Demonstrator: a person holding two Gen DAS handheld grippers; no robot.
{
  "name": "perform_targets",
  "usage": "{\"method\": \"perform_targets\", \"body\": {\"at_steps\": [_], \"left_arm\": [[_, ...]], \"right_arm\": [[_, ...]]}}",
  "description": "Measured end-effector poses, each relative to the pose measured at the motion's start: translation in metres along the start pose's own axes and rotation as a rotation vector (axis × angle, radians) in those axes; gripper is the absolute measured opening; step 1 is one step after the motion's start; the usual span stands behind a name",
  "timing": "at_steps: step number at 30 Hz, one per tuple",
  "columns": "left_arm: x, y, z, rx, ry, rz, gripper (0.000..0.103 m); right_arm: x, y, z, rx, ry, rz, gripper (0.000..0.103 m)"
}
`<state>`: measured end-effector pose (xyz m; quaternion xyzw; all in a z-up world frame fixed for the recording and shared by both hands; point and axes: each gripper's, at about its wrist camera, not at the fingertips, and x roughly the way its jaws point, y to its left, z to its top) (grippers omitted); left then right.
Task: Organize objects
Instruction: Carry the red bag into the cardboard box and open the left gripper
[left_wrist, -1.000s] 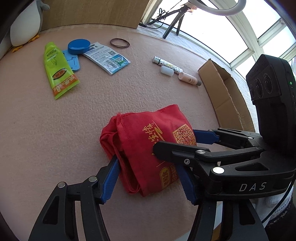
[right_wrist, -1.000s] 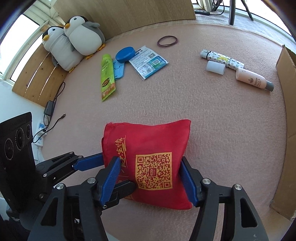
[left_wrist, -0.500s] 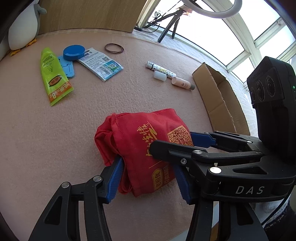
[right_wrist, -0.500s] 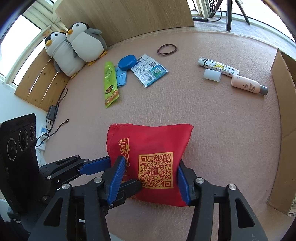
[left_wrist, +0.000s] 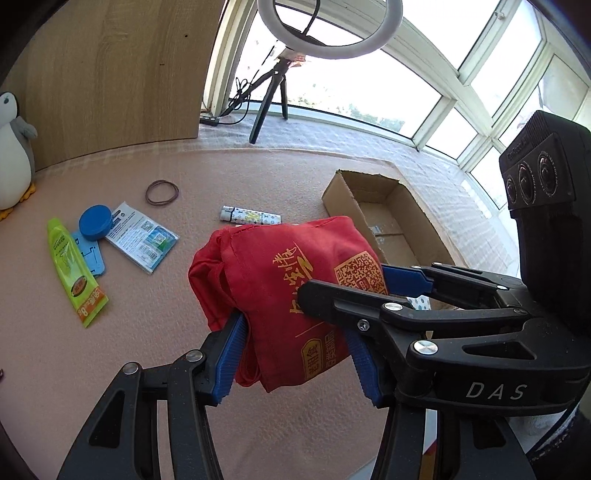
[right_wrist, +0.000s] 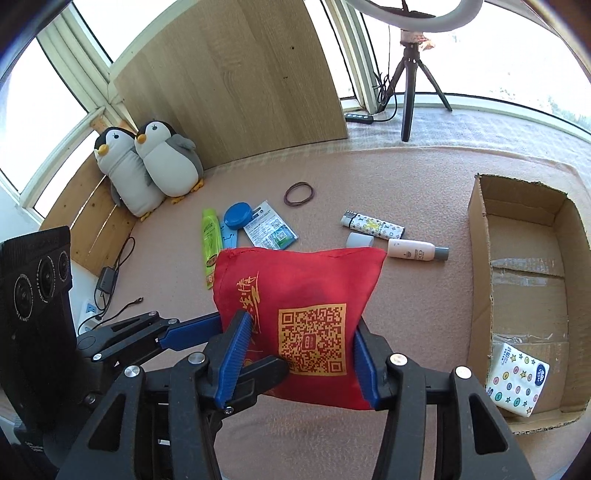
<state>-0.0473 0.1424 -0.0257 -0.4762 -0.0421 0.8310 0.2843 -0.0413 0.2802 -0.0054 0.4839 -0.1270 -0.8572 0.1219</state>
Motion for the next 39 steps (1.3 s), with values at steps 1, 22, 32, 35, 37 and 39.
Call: {"method": "perform_targets", "body": {"at_steps": [1,22,32,35,37,39], "left_arm": [[0.001,-0.006,0.004,0.012,-0.002,-0.006,0.057],[0.09,-0.143,0.052,0.229,0.037,-0.138,0.057],[0.129,-0.184,0.061,0.268,0.067,-0.168,0.057],[0.137,-0.19,0.062,0.274,0.074,-0.17,0.058],[0.141,-0.193,0.062,0.274,0.078,-0.17,0.058],[0.144,-0.193,0.064,0.27,0.085,-0.164,0.061]], "right_arm": [[-0.005,-0.005,0.001,0.007,-0.013,-0.01,0.049],[-0.068,-0.133,-0.005,0.209,-0.141,-0.175,0.049],[-0.077,-0.177,-0.01,0.268,-0.142,-0.207,0.049],[-0.077,-0.185,-0.01,0.273,-0.139,-0.211,0.049],[-0.079,-0.188,-0.011,0.272,-0.137,-0.217,0.049],[-0.077,-0.19,-0.01,0.269,-0.131,-0.236,0.049]]}}
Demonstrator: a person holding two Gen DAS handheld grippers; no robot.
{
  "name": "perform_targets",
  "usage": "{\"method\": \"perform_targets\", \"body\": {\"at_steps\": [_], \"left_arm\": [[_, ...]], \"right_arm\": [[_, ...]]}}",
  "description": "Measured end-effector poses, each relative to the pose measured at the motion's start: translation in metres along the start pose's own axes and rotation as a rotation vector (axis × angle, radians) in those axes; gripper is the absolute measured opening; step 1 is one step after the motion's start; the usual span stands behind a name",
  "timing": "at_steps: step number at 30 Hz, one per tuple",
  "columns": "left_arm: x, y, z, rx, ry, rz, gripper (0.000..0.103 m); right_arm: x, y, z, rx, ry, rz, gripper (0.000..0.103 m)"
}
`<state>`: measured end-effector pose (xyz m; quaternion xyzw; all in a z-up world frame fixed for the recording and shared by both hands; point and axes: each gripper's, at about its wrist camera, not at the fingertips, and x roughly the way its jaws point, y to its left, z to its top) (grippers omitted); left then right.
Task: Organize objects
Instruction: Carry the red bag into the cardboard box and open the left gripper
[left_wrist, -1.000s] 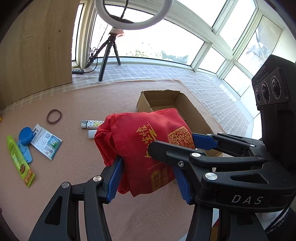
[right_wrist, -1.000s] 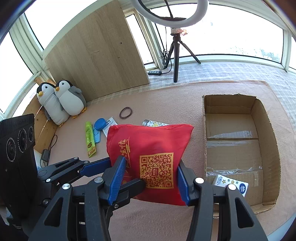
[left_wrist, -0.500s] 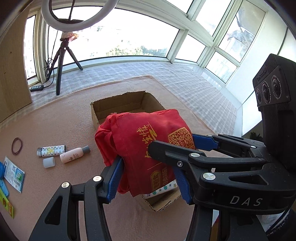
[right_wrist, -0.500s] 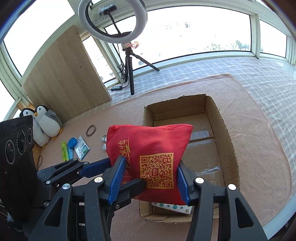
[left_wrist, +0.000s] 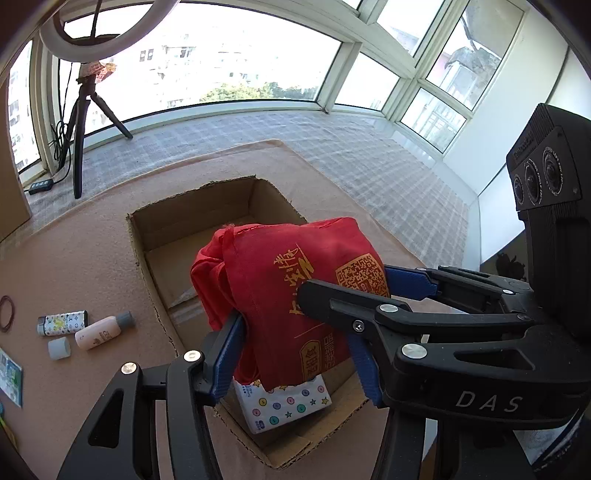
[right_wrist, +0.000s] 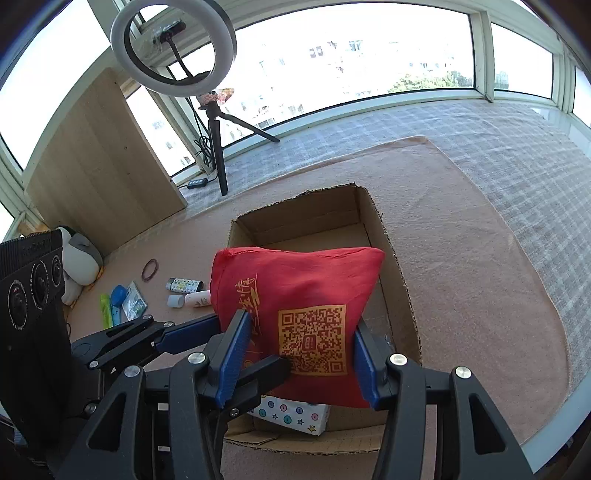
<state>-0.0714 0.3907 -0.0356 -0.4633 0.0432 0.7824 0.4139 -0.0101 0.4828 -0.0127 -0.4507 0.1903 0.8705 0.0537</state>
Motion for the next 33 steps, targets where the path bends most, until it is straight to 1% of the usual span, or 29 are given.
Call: {"method": "perform_targets", "body": {"at_steps": [1,2,3,4,7,12,19,25,33], "left_arm": [[0.001,0.001,0.001,-0.007,0.005,0.007,0.068],[0.002,0.003,0.001,-0.015,0.009,0.017,0.071],[0.004,0.005,0.001,-0.021,0.007,0.025,0.076],[0.003,0.008,0.001,-0.026,0.005,0.03,0.077],[0.002,0.014,0.0,-0.033,0.003,0.043,0.077],[-0.007,0.027,-0.004,-0.055,-0.007,0.058,0.077],[-0.037,0.062,-0.02,-0.124,-0.028,0.111,0.077],[-0.072,0.098,-0.043,-0.193,-0.057,0.164,0.077],[-0.124,0.148,-0.088,-0.302,-0.082,0.242,0.077]], "right_arm": [[0.001,-0.001,0.0,0.002,0.003,-0.015,0.054],[0.003,-0.002,0.001,0.007,0.005,-0.032,0.063],[0.003,-0.003,0.002,0.013,0.004,-0.048,0.067],[0.004,-0.004,0.002,0.016,0.001,-0.058,0.07],[0.005,-0.003,0.002,0.02,0.001,-0.064,0.07],[0.004,0.006,0.001,0.018,-0.004,-0.048,0.07],[0.007,0.04,-0.003,-0.034,-0.003,-0.028,0.07],[0.013,0.079,-0.007,-0.099,0.004,0.001,0.07],[0.03,0.131,-0.017,-0.179,0.048,0.064,0.07]]}}
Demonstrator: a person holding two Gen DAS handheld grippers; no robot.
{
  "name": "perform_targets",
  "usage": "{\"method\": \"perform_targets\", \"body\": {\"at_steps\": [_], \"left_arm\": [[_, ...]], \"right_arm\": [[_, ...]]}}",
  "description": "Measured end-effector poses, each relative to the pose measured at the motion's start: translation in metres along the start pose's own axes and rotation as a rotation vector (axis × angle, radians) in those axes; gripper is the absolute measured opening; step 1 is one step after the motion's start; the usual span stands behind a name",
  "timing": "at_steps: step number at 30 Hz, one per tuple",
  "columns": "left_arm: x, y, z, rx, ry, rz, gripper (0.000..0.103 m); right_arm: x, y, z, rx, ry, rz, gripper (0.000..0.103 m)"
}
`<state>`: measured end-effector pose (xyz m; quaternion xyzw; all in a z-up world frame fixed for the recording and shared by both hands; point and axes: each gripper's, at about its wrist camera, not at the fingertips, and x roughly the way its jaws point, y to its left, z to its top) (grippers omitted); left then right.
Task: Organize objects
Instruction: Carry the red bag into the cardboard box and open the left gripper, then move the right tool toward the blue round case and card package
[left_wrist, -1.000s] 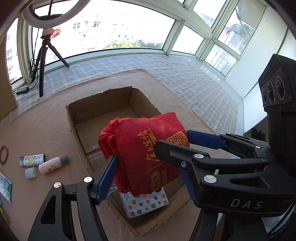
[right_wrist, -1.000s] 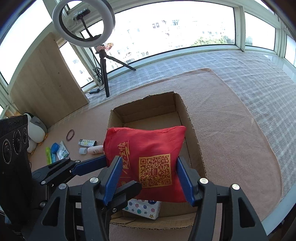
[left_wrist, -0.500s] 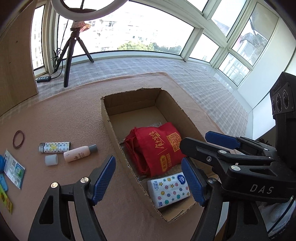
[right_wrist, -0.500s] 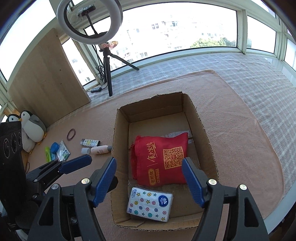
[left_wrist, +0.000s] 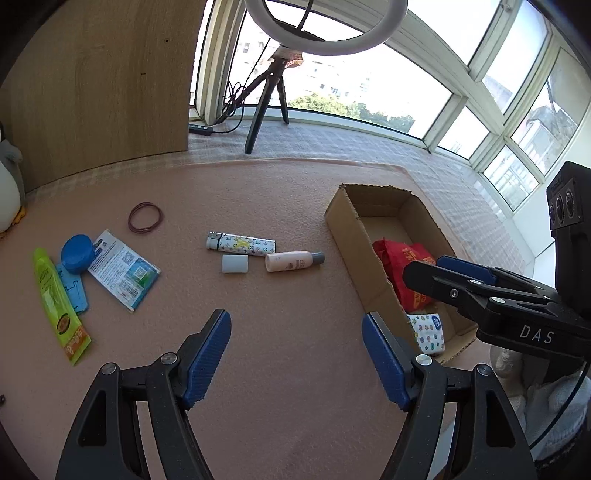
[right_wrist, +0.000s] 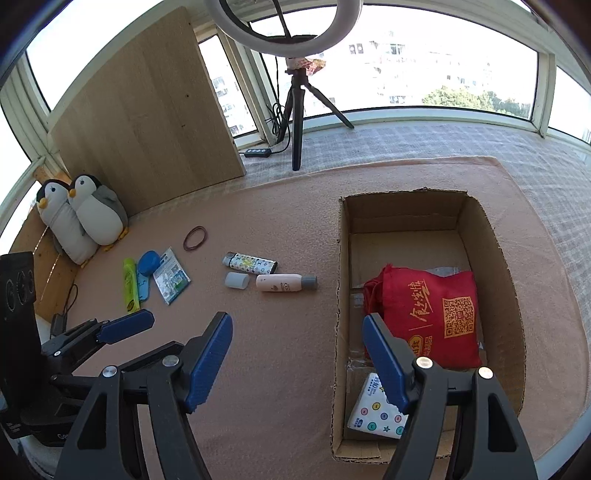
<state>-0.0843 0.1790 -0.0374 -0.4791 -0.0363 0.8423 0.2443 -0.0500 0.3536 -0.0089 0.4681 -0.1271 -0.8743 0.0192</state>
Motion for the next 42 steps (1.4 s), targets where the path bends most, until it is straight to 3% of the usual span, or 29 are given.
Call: {"method": "perform_targets", "body": {"at_steps": [9,18,26,29,35,42], "left_arm": [[-0.045,0.081,-0.026,-0.142,-0.034,0.112,0.077],[-0.088,0.134,-0.054,-0.192,-0.057,0.212,0.077],[-0.107,0.172,-0.077,-0.264,-0.055,0.235,0.077],[-0.114,0.184,-0.083,-0.291,-0.058,0.241,0.077],[-0.129,0.198,-0.088,-0.309,-0.084,0.261,0.077],[-0.135,0.217,-0.101,-0.352,-0.075,0.274,0.077]], "right_arm": [[0.028,0.064,0.003,-0.11,0.044,0.069,0.07],[0.071,0.118,0.023,-0.196,0.1,0.132,0.07],[0.125,0.149,0.045,-0.197,0.176,0.156,0.068],[0.144,0.161,0.055,-0.185,0.202,0.176,0.06],[0.185,0.195,0.08,-0.182,0.238,0.199,0.054],[0.23,0.238,0.101,-0.24,0.272,0.174,0.053]]}}
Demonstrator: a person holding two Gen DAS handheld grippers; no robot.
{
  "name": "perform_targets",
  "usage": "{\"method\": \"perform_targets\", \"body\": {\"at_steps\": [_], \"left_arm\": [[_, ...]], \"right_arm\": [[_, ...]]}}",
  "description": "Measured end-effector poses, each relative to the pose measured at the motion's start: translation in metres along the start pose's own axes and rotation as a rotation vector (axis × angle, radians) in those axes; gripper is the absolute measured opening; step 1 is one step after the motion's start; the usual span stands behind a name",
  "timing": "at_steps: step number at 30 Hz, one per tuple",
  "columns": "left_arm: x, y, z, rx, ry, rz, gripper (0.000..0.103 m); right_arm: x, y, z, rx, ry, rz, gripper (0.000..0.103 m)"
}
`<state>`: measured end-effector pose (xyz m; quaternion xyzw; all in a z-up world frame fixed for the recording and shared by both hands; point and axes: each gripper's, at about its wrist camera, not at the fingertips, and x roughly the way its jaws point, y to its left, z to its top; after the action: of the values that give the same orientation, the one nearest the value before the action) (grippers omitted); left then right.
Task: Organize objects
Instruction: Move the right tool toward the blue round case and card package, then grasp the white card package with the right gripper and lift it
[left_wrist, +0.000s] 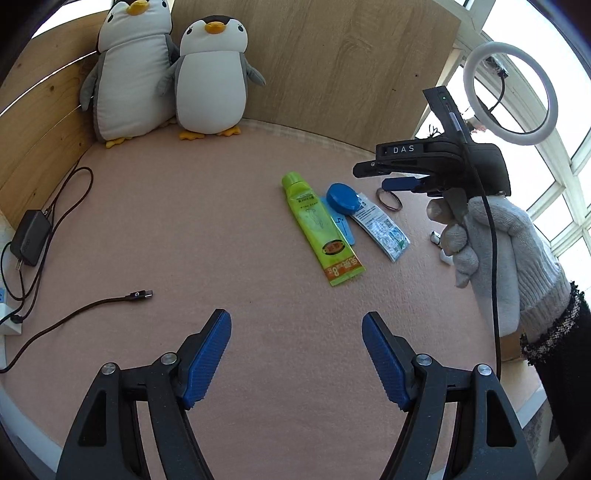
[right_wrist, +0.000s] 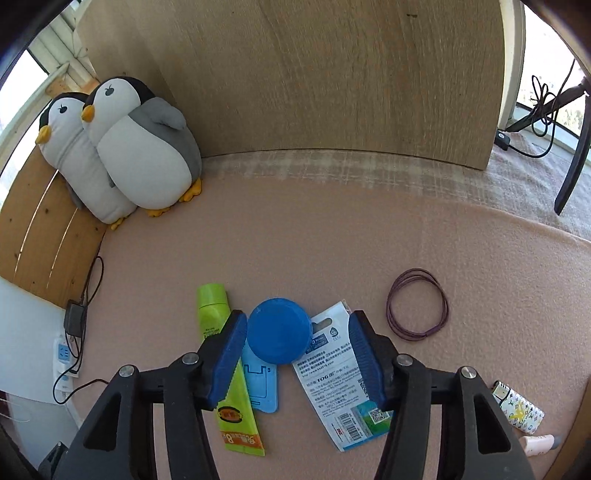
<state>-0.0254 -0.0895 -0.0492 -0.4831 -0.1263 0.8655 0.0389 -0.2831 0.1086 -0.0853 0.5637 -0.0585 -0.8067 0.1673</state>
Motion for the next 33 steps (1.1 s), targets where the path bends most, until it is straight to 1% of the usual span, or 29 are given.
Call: {"method": "perform_targets", "body": {"at_steps": [3,6,10,13,15,20,23,26,30,33], "left_arm": [[-0.002,0.011,-0.003,-0.019,0.003,0.008,0.077],[-0.004,0.019,-0.004,-0.034,0.0,0.014,0.077],[-0.004,0.028,-0.003,-0.051,-0.002,0.016,0.077],[-0.003,0.031,-0.004,-0.058,0.0,0.015,0.077],[-0.002,0.032,-0.003,-0.061,0.002,0.012,0.077],[0.001,0.028,-0.002,-0.059,0.003,0.0,0.077],[0.004,0.024,-0.001,-0.058,0.007,-0.01,0.077],[0.007,0.018,-0.001,-0.05,0.011,-0.021,0.077],[0.01,0.005,-0.002,-0.025,0.018,-0.033,0.077],[0.012,-0.005,-0.003,-0.009,0.025,-0.041,0.077]], "right_arm": [[0.019,0.006,0.012,-0.005,0.034,-0.009,0.052],[0.034,0.009,0.02,-0.026,0.062,-0.042,0.049],[0.051,0.008,0.025,-0.047,0.108,-0.071,0.038],[0.053,0.008,0.025,-0.084,0.122,-0.097,0.034],[0.052,0.007,0.022,-0.1,0.134,-0.105,0.034],[0.042,-0.001,0.002,-0.146,0.151,-0.107,0.034],[0.032,-0.011,-0.013,-0.135,0.152,-0.1,0.034],[0.023,-0.015,-0.033,-0.152,0.151,-0.099,0.034],[0.009,-0.017,-0.063,-0.202,0.139,-0.129,0.034],[-0.002,-0.023,-0.084,-0.206,0.13,-0.116,0.034]]}}
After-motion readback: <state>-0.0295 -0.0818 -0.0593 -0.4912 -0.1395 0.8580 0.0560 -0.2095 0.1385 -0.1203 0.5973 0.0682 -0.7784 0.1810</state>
